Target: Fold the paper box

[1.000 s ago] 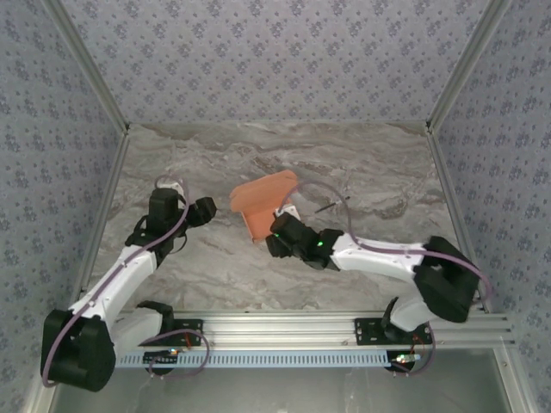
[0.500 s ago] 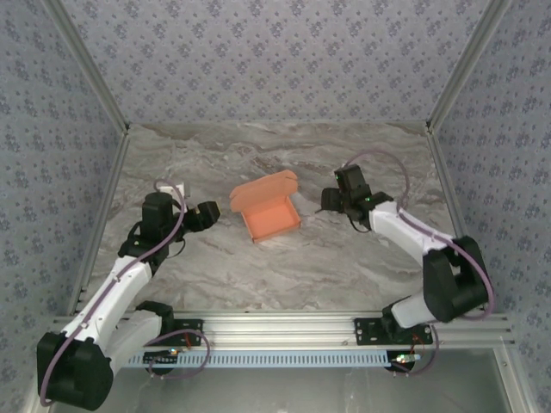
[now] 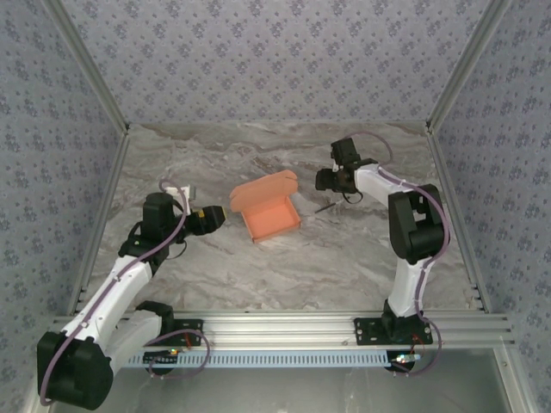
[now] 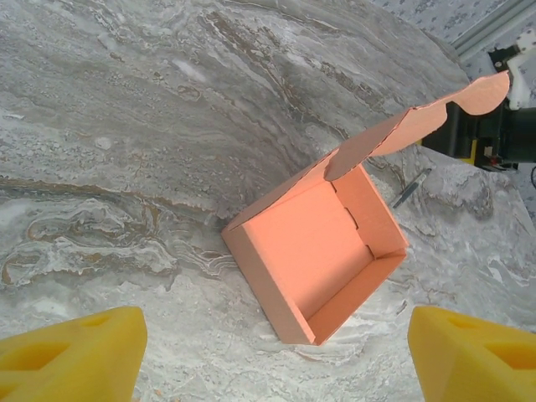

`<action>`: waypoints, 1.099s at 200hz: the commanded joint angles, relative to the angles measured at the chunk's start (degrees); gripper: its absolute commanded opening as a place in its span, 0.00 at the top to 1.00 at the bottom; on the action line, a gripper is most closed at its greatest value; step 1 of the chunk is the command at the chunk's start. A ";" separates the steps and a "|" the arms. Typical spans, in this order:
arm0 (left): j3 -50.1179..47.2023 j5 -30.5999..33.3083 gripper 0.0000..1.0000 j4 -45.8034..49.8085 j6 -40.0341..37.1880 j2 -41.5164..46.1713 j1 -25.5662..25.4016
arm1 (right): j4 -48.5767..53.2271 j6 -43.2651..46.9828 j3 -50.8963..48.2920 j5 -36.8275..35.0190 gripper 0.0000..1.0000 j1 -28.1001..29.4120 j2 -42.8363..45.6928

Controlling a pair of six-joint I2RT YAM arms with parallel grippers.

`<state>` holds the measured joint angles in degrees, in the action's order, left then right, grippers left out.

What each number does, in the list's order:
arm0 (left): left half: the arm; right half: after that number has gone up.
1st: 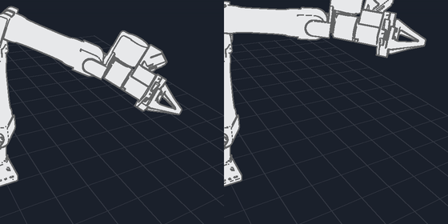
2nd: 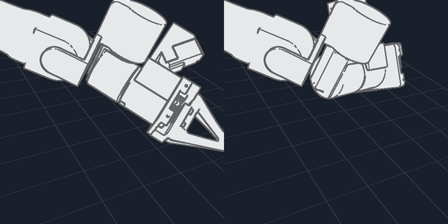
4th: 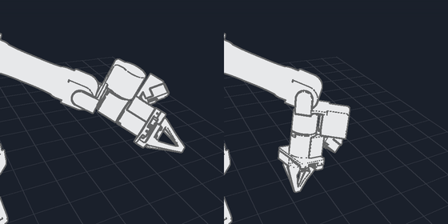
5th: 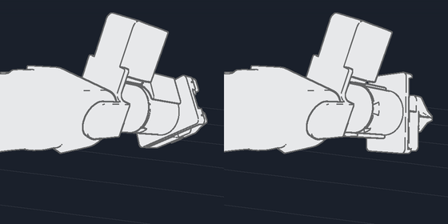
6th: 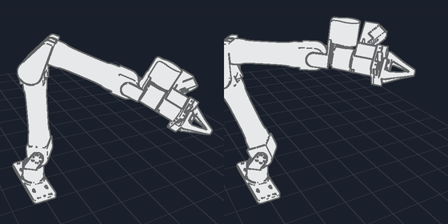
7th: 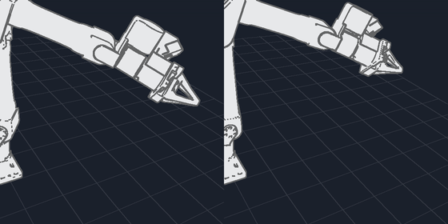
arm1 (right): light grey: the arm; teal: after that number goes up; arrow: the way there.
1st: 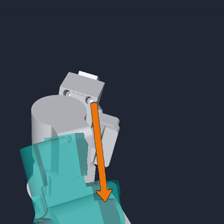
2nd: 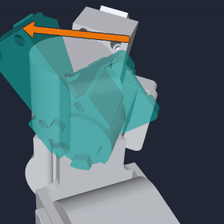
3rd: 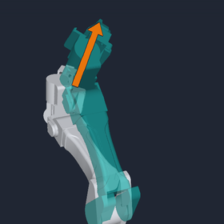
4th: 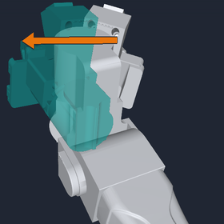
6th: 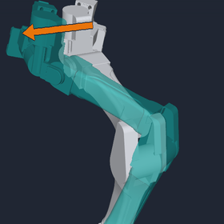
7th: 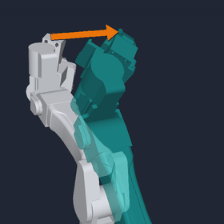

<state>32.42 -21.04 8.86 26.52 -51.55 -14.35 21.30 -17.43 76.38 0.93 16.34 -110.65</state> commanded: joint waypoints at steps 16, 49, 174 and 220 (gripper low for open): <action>-0.07 -0.86 0.18 -0.96 -1.30 -0.48 0.02 | 6.21 2.31 3.68 5.60 0.29 -0.81 -3.29; 0.00 -0.23 0.18 -0.76 -1.82 -0.78 0.02 | 9.38 3.06 4.28 6.75 0.30 -1.29 -4.22; 0.49 1.26 0.18 0.53 -2.75 -0.86 0.02 | 15.31 5.83 -2.47 9.79 0.30 -2.45 1.24; 0.40 1.35 0.18 0.54 -2.79 -0.97 0.02 | 15.38 5.87 -6.50 10.99 0.28 -2.45 5.32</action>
<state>32.42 -20.12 9.06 24.84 -52.34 -14.35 34.22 -12.53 71.77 10.00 13.96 -108.29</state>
